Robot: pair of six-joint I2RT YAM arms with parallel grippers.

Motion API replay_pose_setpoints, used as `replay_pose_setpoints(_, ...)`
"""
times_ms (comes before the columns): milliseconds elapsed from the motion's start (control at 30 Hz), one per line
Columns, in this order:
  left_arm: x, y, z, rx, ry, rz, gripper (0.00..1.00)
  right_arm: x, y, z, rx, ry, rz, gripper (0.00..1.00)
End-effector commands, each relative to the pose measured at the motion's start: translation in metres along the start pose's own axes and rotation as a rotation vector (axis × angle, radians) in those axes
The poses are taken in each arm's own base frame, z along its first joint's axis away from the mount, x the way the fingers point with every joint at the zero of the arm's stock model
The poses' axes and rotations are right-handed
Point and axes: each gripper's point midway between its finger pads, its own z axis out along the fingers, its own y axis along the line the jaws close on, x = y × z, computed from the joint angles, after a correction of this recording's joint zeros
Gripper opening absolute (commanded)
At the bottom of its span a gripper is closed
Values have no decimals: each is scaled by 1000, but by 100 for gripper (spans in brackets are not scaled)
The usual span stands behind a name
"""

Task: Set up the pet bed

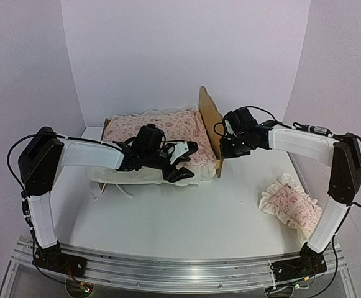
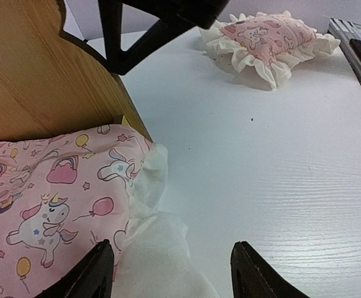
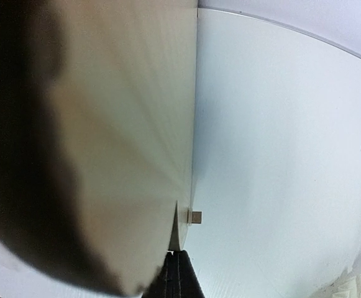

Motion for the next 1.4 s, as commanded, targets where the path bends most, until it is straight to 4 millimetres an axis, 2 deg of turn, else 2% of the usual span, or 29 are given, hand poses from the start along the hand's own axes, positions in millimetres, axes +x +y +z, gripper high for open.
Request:
replay_pose_setpoints(0,-38,14,-43,-26,-142,-17,66,27,0,-1,-18,58,62,0)
replay_pose_setpoints(100,-34,13,-58,-47,-162,-4,66,43,2,-10,-20,74,91,0)
replay_pose_setpoints(267,-26,-2,-75,-58,-192,4,68,74,24,-18,-56,115,67,0)
replay_pose_setpoints(400,-23,-9,-82,-46,-184,-17,68,82,39,-27,-70,107,18,1)
replay_pose_setpoints(467,-23,-10,-85,-48,-185,-3,68,73,35,-31,-52,66,10,11)
replay_pose_setpoints(667,-25,-18,-97,-52,-207,49,69,15,4,-38,-28,-166,37,40)
replay_pose_setpoints(800,-23,-24,-101,-48,-230,68,69,-10,3,-33,-49,-270,-1,60)
replay_pose_setpoints(933,-25,-27,-103,-39,-247,83,69,-24,3,-23,-76,-302,5,66)
replay_pose_setpoints(1100,-26,-28,-106,-47,-263,102,69,-44,-9,-2,-63,-341,77,60)
replay_pose_setpoints(1200,-30,-27,-109,-59,-275,112,69,-49,-6,9,-68,-339,92,44)
replay_pose_setpoints(1367,-33,-19,-117,-140,-291,140,69,-44,-8,8,-78,-345,136,13)
